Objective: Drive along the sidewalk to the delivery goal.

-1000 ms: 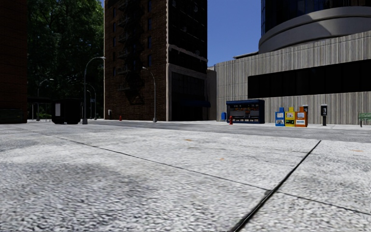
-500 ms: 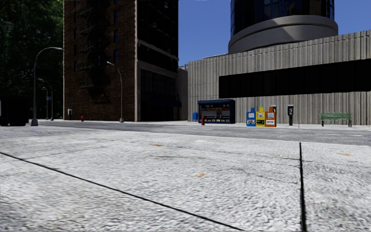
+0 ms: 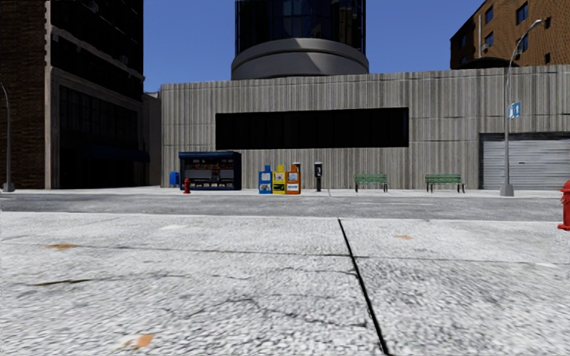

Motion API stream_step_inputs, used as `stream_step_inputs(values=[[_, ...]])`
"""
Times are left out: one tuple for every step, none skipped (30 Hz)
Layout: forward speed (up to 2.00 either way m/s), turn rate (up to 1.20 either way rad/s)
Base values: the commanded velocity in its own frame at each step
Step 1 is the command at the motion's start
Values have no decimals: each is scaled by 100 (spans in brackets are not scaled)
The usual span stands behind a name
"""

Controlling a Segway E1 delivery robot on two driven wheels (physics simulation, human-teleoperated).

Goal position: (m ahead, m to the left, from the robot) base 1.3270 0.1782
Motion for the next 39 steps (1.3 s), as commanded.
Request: stream_step_inputs(values=[[200, 0], [200, 0], [200, 0], [200, 0], [200, 0], [200, 0], [200, 0], [200, 0], [200, 0], [200, 0], [200, 0], [200, 0], [200, 0], [200, 0], [200, 0], [200, 0], [200, 0], [200, 0], [178, 0], [0, 0], [0, 0], [0, 0], [0, 0], [0, 0], [0, 0], [0, 0], [0, 0], [0, 0], [0, 0], [0, 0], [0, 0], [0, 0], [0, 0], [0, 0], [0, 0], [0, 0], [0, 0], [0, 0], [0, 0]])
